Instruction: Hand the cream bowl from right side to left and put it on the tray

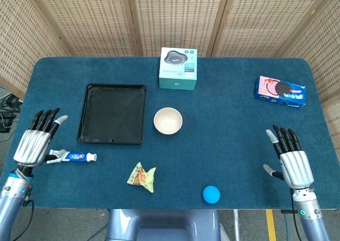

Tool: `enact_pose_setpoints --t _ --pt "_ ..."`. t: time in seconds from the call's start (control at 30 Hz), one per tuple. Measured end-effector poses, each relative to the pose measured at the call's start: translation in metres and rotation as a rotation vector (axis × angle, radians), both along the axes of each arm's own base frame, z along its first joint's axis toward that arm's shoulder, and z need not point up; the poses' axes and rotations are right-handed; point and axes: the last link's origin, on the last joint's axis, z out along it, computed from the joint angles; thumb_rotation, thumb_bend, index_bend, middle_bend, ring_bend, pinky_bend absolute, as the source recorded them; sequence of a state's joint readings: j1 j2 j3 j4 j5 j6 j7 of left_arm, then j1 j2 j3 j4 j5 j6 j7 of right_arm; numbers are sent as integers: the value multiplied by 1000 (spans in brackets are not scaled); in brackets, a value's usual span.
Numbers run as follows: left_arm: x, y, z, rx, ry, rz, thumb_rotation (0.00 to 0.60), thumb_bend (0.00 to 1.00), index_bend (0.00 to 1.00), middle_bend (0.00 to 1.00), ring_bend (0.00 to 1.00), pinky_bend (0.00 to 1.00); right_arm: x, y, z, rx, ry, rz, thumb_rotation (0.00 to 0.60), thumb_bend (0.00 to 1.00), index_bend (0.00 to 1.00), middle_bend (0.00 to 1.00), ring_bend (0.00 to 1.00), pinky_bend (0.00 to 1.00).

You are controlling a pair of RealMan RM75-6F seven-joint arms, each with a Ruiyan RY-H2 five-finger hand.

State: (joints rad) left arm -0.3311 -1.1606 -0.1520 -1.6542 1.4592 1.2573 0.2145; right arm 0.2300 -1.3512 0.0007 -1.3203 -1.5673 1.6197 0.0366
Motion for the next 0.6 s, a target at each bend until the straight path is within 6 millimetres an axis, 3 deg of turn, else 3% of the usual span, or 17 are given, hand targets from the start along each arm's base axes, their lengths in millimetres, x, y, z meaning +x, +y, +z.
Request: enact_pose_setpoints --t 0.1,0.37,0.6 --pt "18 24 -8 -29 4 -38 600 266 371 0 0 0 -2 -1 3 -5 -10 -6 600 227 40 0 0 4" --pt "64 78 -43 -96 83 -143 600 266 428 0 0 0 -7 -3 13 -31 -44 -20 600 227 40 0 0 4" --pt "101 106 -84 -171 162 -226 600 266 473 0 0 0 -8 -4 16 -35 -55 -23 600 226 40 0 0 4"
